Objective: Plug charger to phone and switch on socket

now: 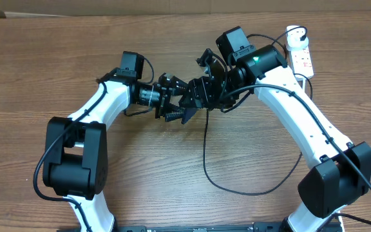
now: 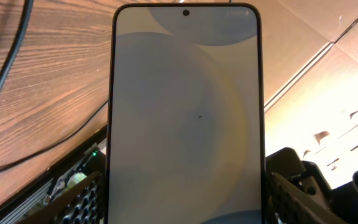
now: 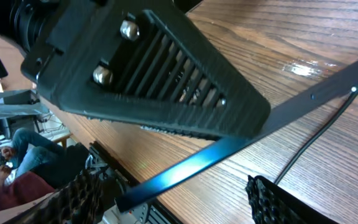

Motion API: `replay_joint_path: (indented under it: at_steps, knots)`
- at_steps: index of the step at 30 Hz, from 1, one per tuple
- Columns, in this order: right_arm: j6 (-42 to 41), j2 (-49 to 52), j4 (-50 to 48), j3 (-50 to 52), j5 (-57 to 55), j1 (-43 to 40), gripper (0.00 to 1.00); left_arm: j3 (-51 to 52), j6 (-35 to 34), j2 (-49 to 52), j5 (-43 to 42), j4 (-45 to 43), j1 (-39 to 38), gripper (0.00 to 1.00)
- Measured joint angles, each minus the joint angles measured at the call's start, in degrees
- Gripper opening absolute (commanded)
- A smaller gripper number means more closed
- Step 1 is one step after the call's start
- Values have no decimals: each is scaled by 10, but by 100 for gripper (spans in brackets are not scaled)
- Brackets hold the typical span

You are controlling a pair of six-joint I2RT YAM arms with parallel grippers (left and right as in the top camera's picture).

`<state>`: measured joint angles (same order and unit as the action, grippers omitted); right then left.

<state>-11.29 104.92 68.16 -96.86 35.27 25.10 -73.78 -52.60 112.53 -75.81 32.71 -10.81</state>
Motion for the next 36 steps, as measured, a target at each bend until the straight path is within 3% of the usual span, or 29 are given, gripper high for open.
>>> replay_joint_path:
  at_steps: [14,23,36]
  knots:
    - [-22,0,16,-21,-34,-3,78,0,0,0,16,0,-1,51]
    - [-88,-1,25,-56,-73,-3,66,0,0,0,29,0,-10,51]
    - [-130,-1,66,-56,-107,-3,63,0,0,0,39,0,-23,51]
